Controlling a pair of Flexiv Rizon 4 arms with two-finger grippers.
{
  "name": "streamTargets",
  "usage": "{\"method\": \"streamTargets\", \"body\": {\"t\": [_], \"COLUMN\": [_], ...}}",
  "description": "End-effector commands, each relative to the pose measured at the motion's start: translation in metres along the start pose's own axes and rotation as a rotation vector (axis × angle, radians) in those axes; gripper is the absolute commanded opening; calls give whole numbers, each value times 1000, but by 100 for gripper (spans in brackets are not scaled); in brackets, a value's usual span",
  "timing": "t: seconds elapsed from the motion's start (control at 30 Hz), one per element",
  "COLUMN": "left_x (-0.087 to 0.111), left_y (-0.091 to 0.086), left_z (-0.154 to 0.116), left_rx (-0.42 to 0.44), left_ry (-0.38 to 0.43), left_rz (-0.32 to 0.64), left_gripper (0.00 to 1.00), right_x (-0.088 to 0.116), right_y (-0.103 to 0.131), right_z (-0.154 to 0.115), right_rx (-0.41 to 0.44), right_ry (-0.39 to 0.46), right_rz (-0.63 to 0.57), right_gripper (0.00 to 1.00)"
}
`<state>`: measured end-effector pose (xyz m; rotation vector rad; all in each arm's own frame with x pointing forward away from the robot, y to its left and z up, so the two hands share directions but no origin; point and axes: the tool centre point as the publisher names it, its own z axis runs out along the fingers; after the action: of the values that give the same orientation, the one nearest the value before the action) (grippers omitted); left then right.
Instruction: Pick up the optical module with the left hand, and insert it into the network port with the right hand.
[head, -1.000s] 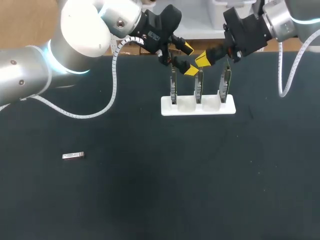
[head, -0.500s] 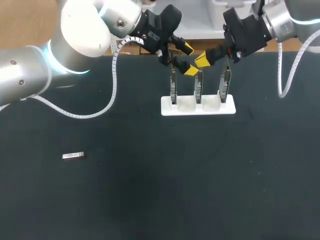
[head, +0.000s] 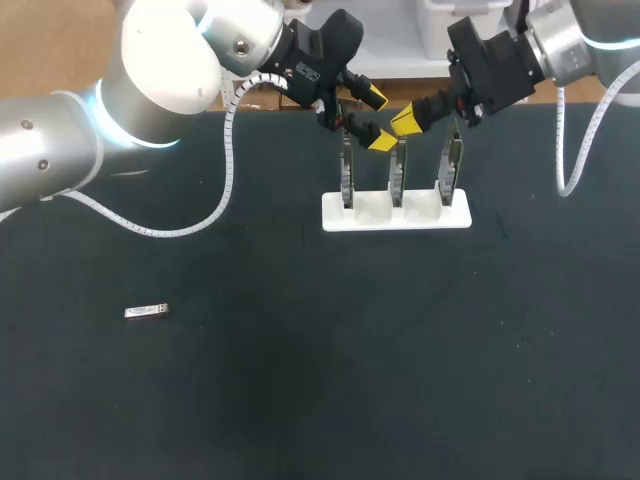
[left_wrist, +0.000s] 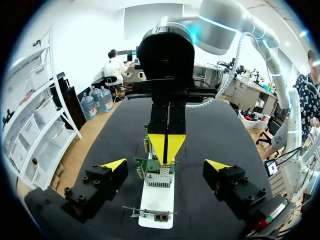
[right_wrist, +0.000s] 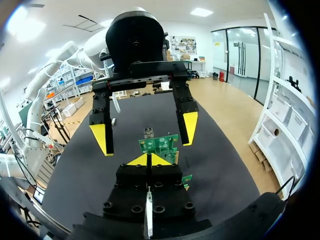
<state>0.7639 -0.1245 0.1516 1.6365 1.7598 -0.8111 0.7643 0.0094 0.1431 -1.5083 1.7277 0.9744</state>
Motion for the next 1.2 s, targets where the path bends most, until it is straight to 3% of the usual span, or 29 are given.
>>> {"method": "streamTargets", "body": {"t": [0.03,0.23,0.4,0.6,0.93,1.2], "left_x": [-1,-1,-1,-1,-1,-1], "left_y": [2,2,2,2,2,2], "left_z": [0,0,0,0,0,0], "left_rx": [3,3,3,3,3,3], "left_ry": [5,5,5,5,5,5], "left_rz": [-1,-1,-1,-1,-1,-1], "left_gripper": [100,100,100,100,100,100], "right_x": [-4,-25,-28,-17,4,20], "right_y": [-1,-2,2,13,24,20], "right_z": [-3,-14,-31,-64,-91,-108], "right_rx": [3,11,22,41,6,41], "right_ry": [-36,-48,-59,-150,-90,-47], "right_rz": [-20,-79,-93,-56,-29,-8], "right_gripper": [0,0,0,0,0,0]}}
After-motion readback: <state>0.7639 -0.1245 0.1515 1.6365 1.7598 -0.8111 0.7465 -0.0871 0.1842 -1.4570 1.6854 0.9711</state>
